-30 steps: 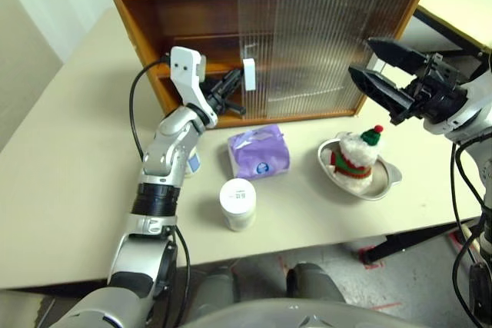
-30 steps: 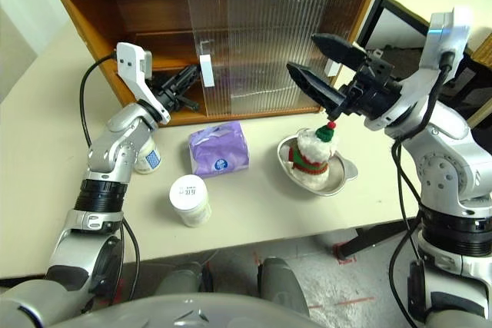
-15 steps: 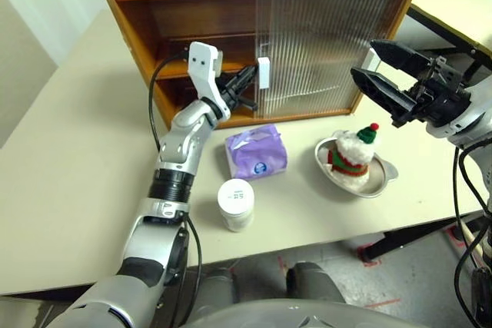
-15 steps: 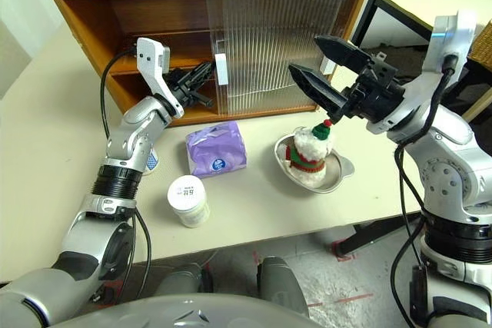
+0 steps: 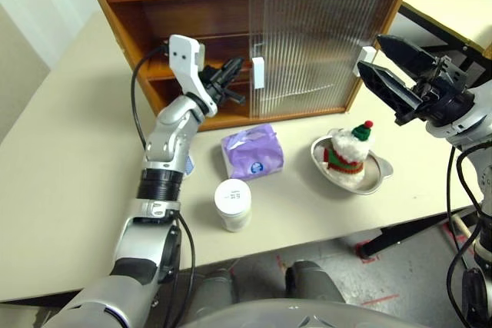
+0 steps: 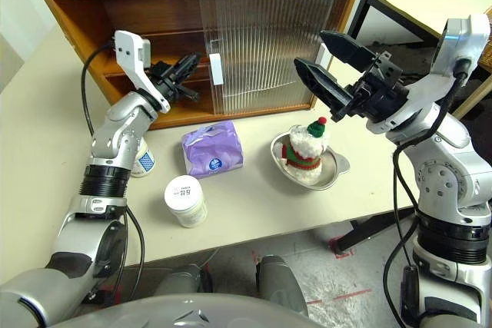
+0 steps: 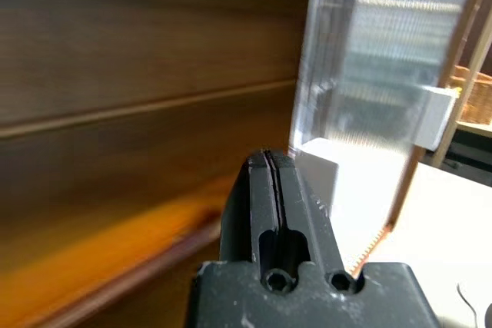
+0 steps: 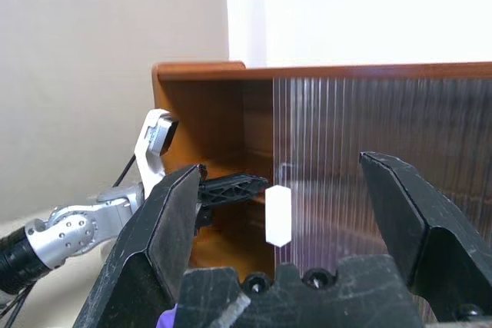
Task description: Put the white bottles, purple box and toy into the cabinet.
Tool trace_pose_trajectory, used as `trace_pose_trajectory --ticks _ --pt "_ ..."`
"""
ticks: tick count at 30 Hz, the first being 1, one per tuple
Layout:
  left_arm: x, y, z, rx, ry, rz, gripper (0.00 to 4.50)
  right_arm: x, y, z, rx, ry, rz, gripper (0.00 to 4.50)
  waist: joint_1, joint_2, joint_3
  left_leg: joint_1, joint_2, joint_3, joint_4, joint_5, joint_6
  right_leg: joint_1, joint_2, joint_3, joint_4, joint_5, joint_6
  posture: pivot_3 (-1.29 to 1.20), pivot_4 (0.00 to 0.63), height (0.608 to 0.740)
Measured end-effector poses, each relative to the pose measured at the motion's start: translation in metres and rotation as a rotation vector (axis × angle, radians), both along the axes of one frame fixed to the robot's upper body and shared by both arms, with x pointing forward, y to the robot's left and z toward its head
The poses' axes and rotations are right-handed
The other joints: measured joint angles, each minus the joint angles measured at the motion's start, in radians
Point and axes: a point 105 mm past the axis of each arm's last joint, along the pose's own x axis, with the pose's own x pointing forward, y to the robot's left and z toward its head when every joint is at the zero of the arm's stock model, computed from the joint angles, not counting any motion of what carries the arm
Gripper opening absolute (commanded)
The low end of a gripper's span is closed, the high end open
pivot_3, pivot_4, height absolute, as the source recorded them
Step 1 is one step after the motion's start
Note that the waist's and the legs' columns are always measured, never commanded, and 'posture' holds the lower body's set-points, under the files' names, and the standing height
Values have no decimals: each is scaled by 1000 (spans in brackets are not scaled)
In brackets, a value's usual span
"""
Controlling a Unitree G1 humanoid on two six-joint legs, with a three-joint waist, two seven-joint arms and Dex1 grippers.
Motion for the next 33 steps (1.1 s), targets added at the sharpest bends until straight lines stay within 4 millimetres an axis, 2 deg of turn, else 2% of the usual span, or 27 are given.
trace_pose_trajectory --ticks 5,8,11,17,20,21,26,33 --pt "-7 13 8 -20 -5 2 48 -3 -1 -8 13 28 42 4500 -5 0 0 0 0 0 0 0 0 0 0 0 0 1 0 -109 0 740" --pt "-13 24 20 -41 -23 2 48 -6 0 -13 22 60 81 4500 -5 0 0 0 0 0 0 0 0 0 0 0 0 1 0 -109 0 740" --pt "-23 28 26 -60 -26 -32 626 -6 1 -14 25 71 102 4500 -6 0 0 1 0 1 0 0 0 0 0 1 0 2 0 -47 0 740" --pt "-63 56 24 -4 -12 -140 2907 -1 6 -13 30 77 146 4500 2 0 0 3 2 1 -1 0 0 -1 1 2 2 2 -1 9 0 740" --pt "-79 76 7 63 19 -147 4020 2 10 -13 31 82 174 4500 20 0 0 3 2 2 -1 0 0 -1 1 3 2 1 -3 37 0 740" --pt "-86 88 -2 94 27 -136 4462 4 11 -13 31 83 183 4500 24 0 0 3 2 3 -1 0 0 -1 1 3 1 1 -4 42 0 740" --pt "-104 122 -17 176 -4 -102 4462 9 16 -15 25 93 208 4500 66 -1 1 3 2 3 -1 -2 -4 -2 -5 -2 1 1 -7 55 0 740" --pt "-126 142 -59 212 95 -138 4462 12 19 -16 27 95 221 4500 103 -1 0 -2 4 2 -3 -3 -5 -7 -11 -5 0 0 -10 46 0 740"
